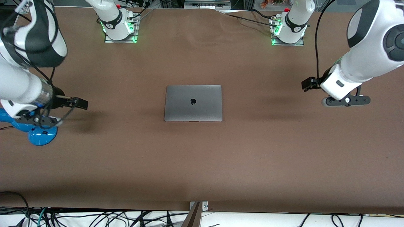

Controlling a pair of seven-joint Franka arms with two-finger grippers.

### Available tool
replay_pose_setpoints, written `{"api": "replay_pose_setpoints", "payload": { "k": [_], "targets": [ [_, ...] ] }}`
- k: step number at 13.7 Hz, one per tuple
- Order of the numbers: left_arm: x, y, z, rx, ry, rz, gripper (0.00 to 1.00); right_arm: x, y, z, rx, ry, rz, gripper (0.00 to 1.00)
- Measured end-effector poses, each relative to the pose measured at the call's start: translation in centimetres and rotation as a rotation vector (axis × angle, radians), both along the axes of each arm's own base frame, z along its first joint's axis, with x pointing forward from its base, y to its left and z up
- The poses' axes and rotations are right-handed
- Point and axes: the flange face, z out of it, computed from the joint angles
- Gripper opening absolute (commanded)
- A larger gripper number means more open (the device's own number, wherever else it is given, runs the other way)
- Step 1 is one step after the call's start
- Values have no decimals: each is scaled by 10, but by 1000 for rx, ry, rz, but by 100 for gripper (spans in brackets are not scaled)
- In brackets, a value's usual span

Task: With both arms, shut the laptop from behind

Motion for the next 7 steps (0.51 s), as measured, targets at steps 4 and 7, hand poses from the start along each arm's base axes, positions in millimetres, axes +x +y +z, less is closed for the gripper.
{"api": "replay_pose_setpoints", "payload": {
  "k": [4,7],
  "targets": [
    [-25,56,11,-28,3,-16,100,-33,-22,63,-2,-66,61,100],
    [-36,82,23,-41,-13,-32,100,-52,-31,98,20,-115,40,100]
  ]
}}
